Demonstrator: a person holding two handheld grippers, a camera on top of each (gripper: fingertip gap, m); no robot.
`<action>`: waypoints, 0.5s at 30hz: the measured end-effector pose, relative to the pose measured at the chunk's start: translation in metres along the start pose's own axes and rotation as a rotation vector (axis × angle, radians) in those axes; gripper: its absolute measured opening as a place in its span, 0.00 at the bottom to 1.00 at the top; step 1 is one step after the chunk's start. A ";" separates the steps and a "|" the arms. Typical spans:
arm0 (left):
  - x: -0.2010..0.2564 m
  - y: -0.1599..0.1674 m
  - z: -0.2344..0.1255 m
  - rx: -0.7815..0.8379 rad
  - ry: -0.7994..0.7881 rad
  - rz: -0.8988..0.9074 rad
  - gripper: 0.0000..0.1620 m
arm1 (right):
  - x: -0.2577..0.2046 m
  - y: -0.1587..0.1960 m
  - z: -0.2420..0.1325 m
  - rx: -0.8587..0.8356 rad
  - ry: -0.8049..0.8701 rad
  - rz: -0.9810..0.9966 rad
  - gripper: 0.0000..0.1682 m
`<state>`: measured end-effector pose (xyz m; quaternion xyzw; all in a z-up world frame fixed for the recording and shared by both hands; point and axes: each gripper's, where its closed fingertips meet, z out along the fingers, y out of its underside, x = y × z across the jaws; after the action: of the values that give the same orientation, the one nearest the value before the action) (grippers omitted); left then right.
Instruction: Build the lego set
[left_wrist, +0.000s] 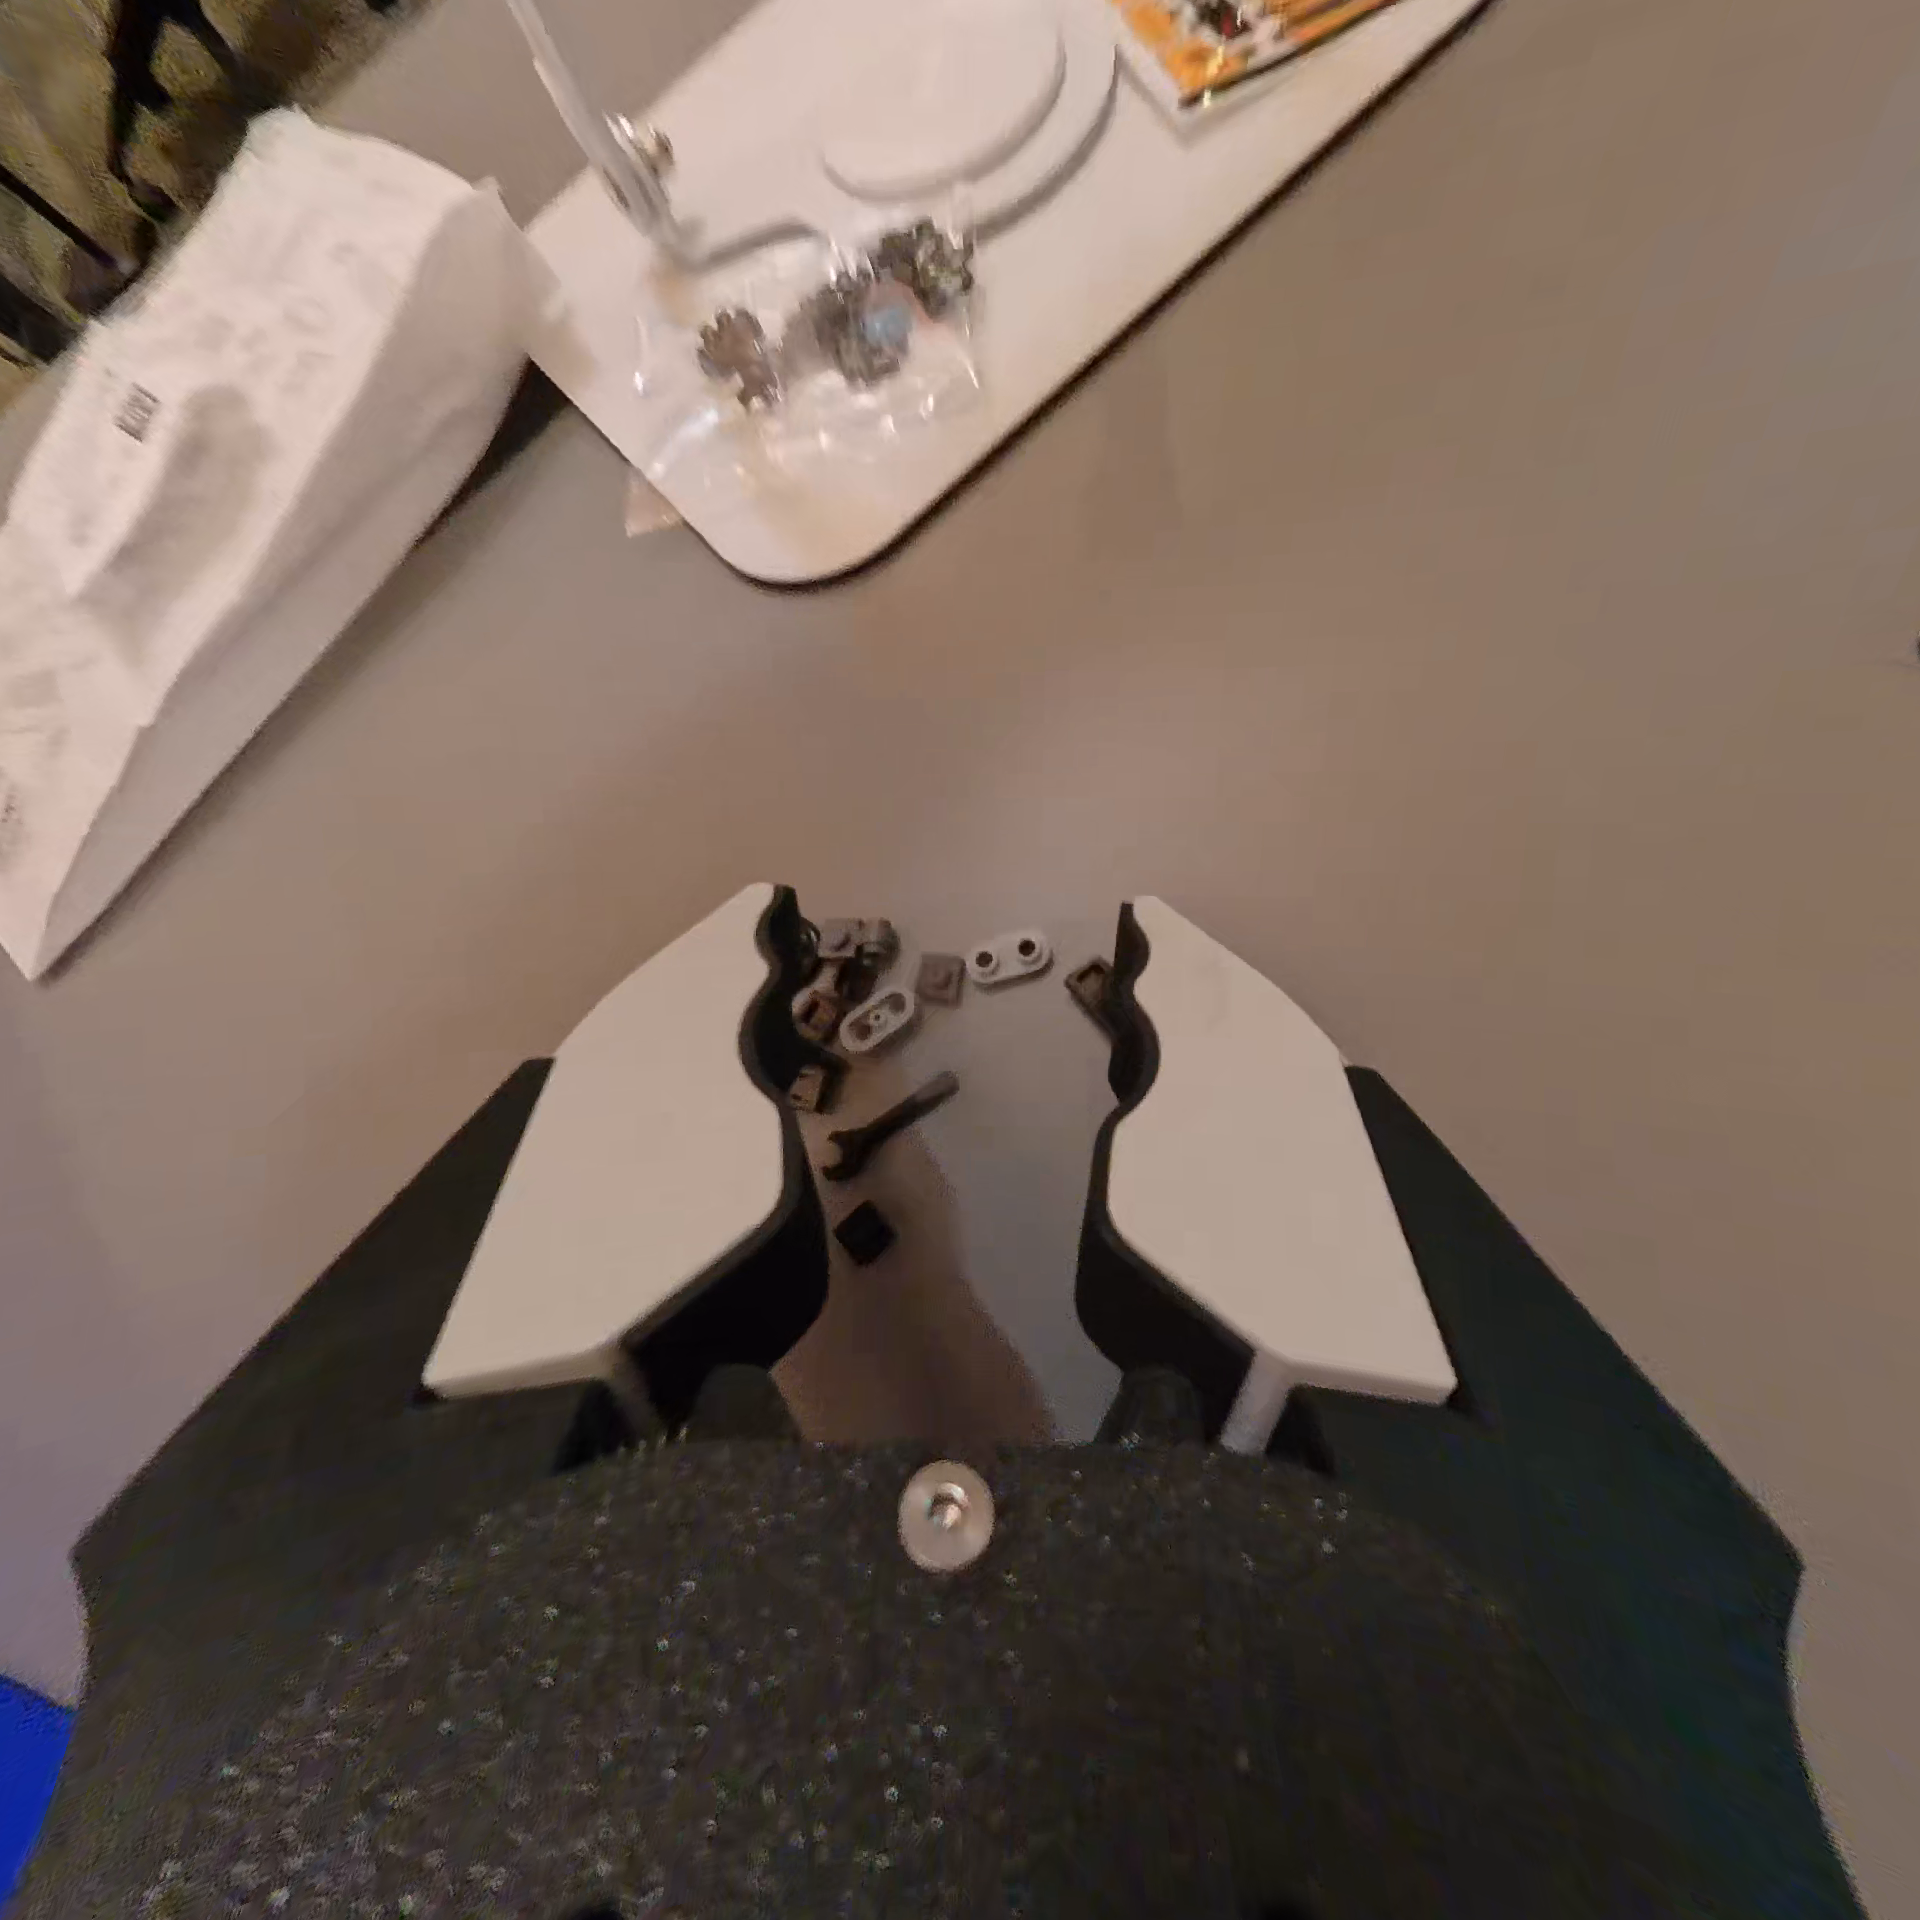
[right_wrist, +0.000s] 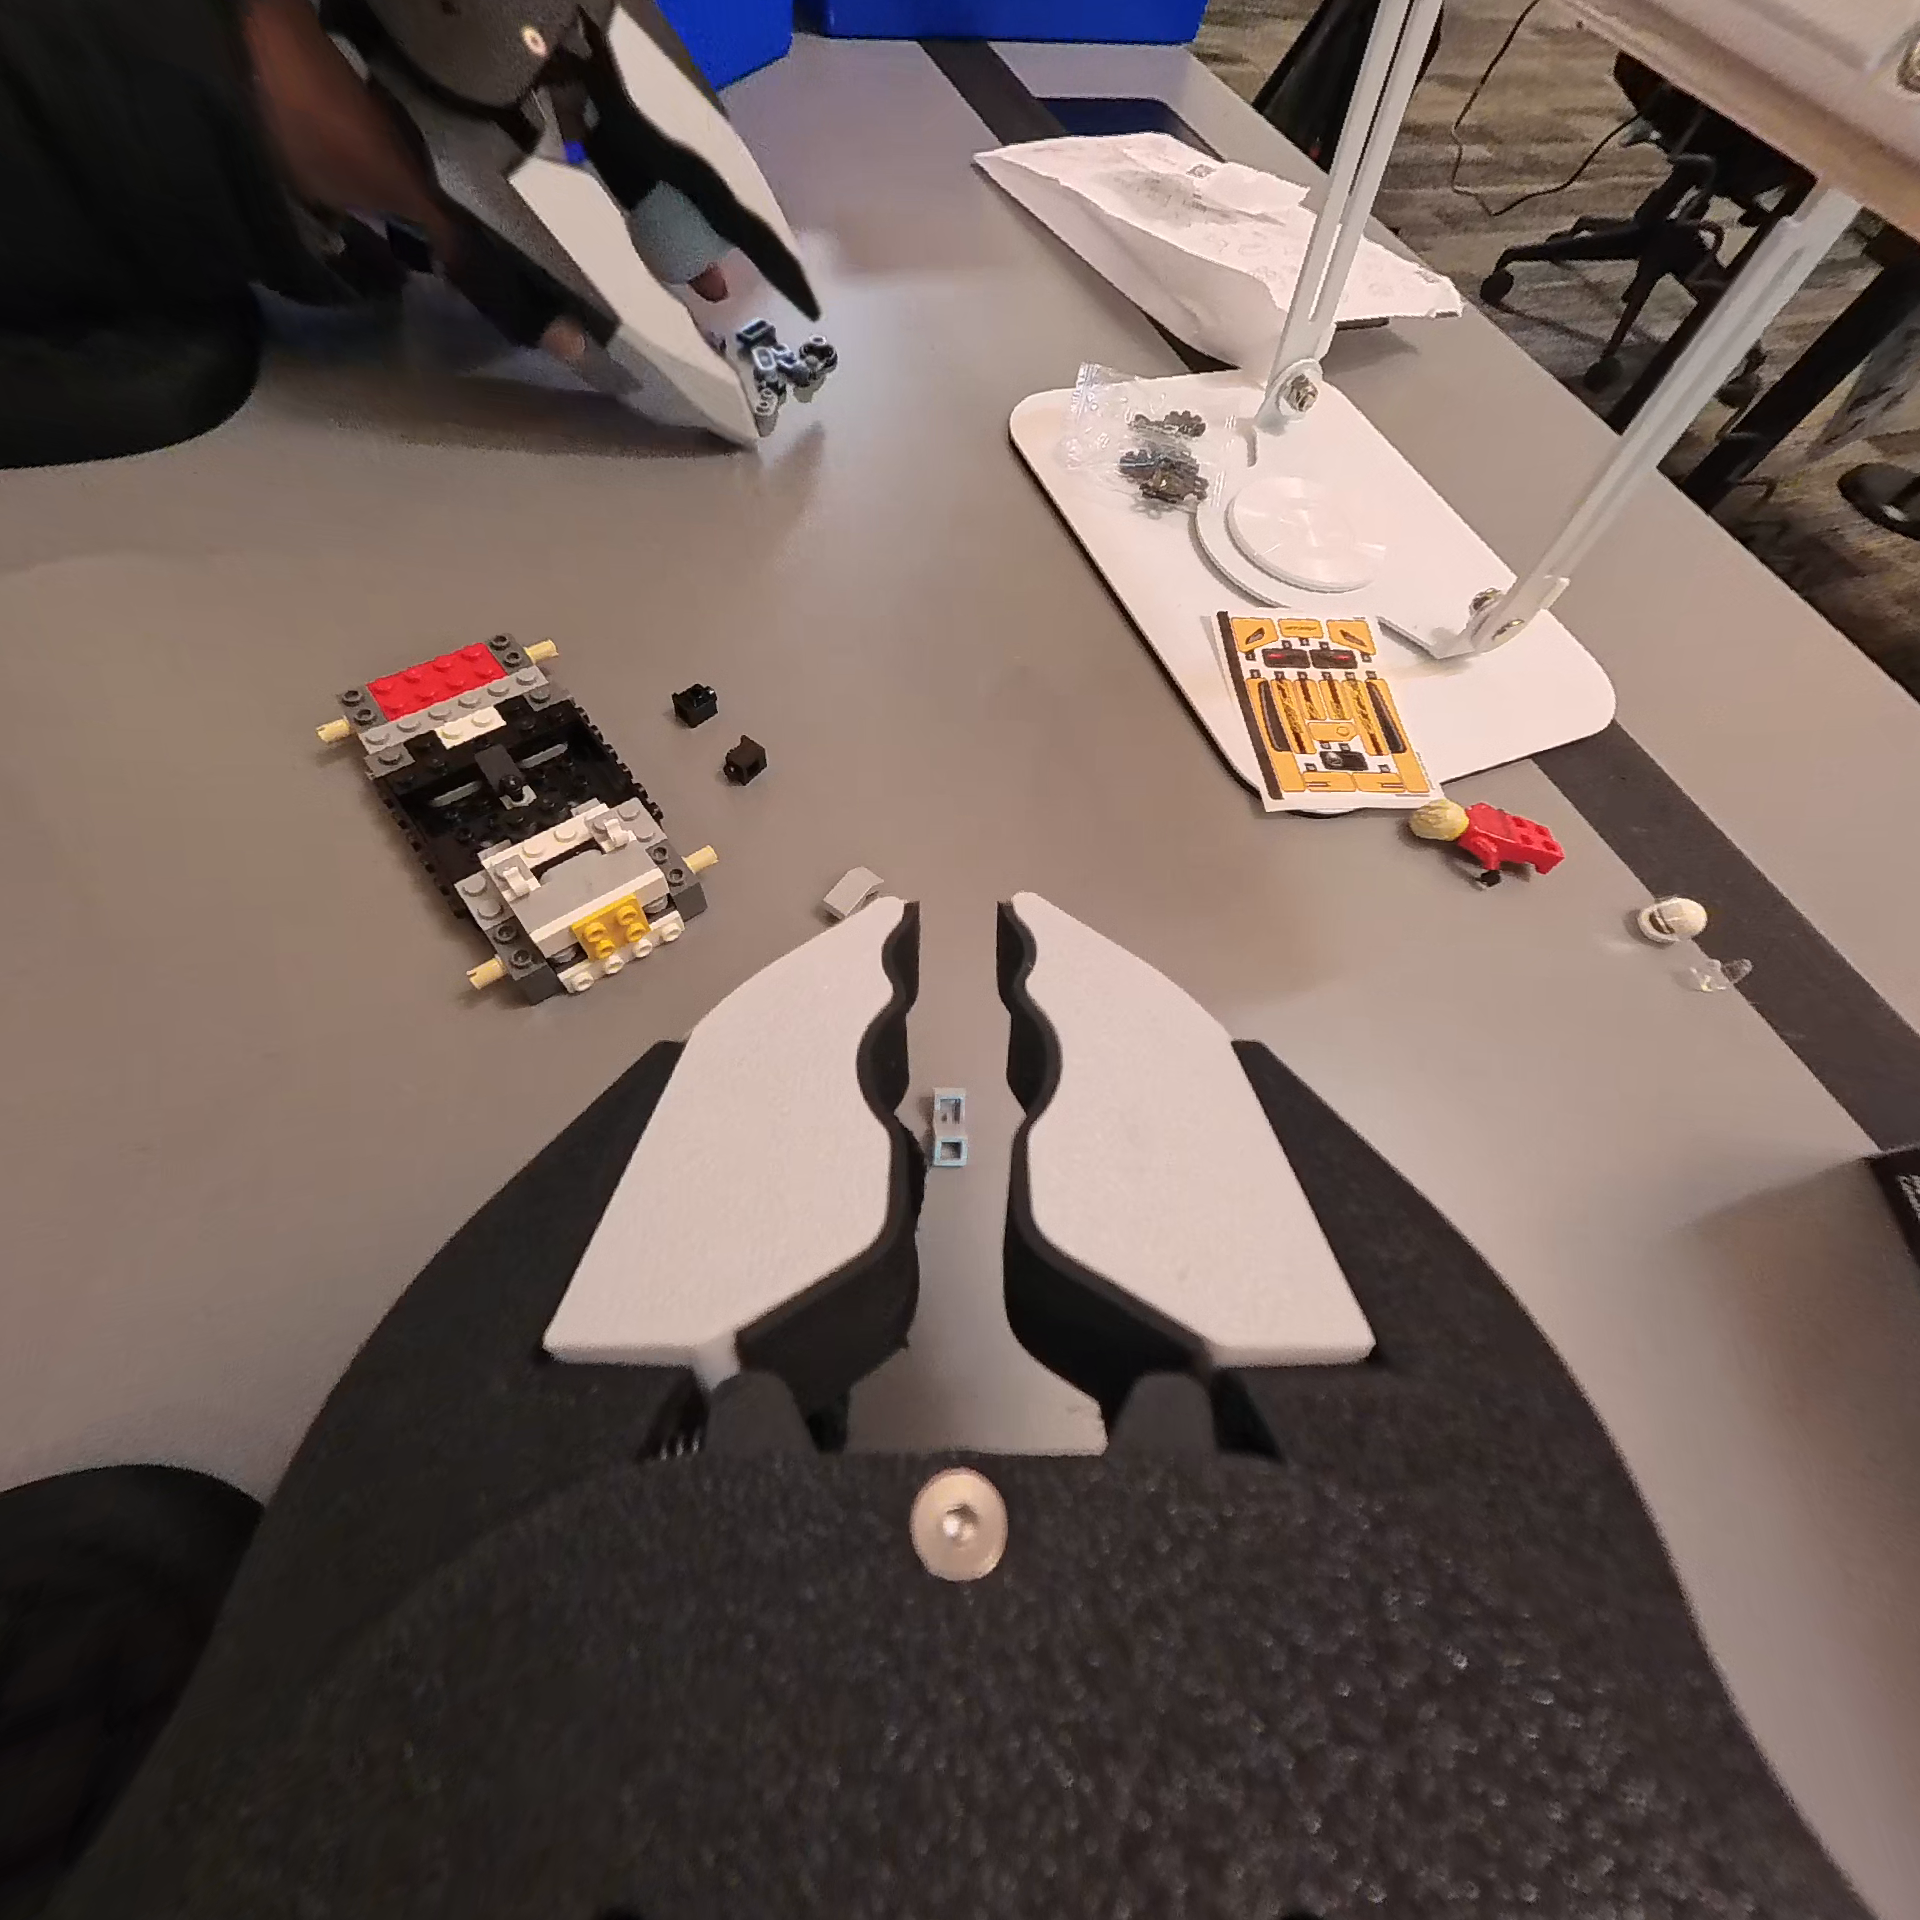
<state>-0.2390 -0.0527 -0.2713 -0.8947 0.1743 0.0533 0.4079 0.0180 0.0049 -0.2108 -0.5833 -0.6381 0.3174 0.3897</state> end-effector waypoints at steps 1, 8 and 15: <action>-0.002 0.001 0.000 -0.004 -0.016 0.009 0.33 | 0.000 0.000 0.000 0.001 0.001 -0.002 0.08; -0.034 0.009 -0.005 -0.022 -0.172 -0.030 0.25 | -0.001 -0.001 0.000 0.002 -0.001 -0.002 0.08; 0.003 0.008 -0.023 0.018 0.075 -0.047 0.37 | 0.000 0.000 0.000 0.002 -0.002 0.004 0.08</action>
<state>-0.2399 -0.0758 -0.2622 -0.8962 0.1687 0.0087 0.4102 0.0177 0.0050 -0.2109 -0.5838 -0.6368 0.3197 0.3891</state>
